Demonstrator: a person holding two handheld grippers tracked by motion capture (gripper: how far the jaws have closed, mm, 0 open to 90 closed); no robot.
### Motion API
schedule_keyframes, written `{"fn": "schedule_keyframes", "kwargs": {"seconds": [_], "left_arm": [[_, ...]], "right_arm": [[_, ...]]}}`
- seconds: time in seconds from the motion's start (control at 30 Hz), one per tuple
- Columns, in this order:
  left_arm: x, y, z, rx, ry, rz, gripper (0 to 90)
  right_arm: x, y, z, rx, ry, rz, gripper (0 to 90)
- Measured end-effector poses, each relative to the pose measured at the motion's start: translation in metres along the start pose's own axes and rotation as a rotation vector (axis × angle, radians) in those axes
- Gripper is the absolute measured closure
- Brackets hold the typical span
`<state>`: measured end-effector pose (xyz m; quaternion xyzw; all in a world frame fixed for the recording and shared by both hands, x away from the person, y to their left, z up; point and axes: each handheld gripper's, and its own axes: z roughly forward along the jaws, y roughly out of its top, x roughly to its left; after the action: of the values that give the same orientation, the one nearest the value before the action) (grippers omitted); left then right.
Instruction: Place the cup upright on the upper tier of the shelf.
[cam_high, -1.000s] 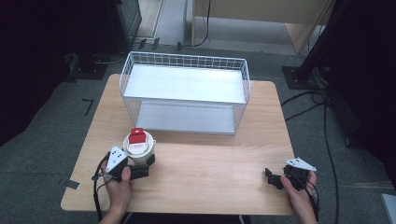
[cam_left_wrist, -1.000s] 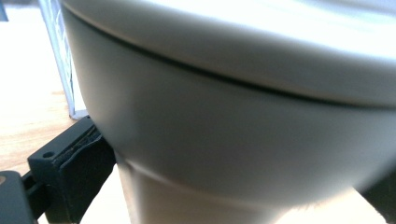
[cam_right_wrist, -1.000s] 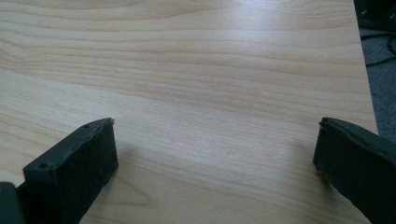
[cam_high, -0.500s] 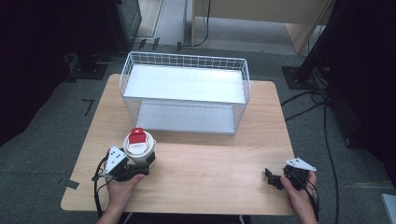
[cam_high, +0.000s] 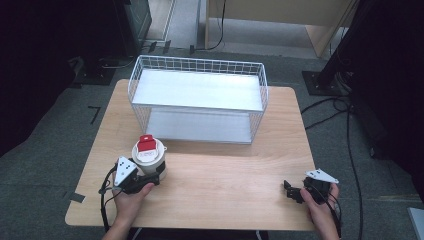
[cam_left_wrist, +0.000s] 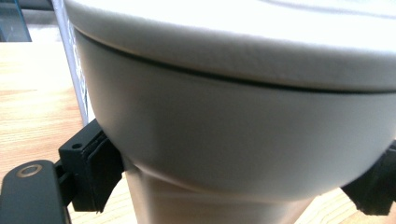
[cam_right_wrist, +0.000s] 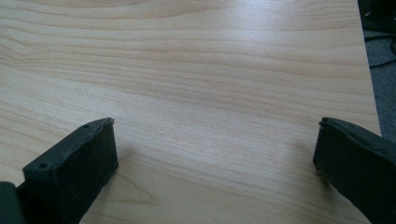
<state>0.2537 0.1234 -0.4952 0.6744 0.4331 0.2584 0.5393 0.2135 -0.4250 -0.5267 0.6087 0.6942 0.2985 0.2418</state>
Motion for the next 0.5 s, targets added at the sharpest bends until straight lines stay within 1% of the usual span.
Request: {"fn": "schedule_keyframes", "kwargs": {"seconds": [0.17, 0.23, 0.3, 0.37, 0.5], "left_arm": [[-0.004, -0.001, 0.002, -0.003, 0.002, 0.031, 9.6], [-0.004, -0.001, 0.002, -0.004, -0.011, 0.029, 9.7], [-0.006, -0.001, 0.003, -0.004, -0.014, 0.041, 9.7], [-0.007, -0.001, 0.003, -0.008, -0.023, 0.041, 9.7], [-0.011, 0.001, 0.003, -0.024, -0.029, 0.054, 9.8]], "right_arm": [[0.0, 0.0, 0.0, 0.0, 0.0, 0.0, 0.0], [0.0, 0.0, 0.0, 0.0, 0.0, 0.0, 0.0], [0.0, 0.0, 0.0, 0.0, 0.0, 0.0, 0.0], [0.0, 0.0, 0.0, 0.0, 0.0, 0.0, 0.0], [0.0, 0.0, 0.0, 0.0, 0.0, 0.0, 0.0]]}}
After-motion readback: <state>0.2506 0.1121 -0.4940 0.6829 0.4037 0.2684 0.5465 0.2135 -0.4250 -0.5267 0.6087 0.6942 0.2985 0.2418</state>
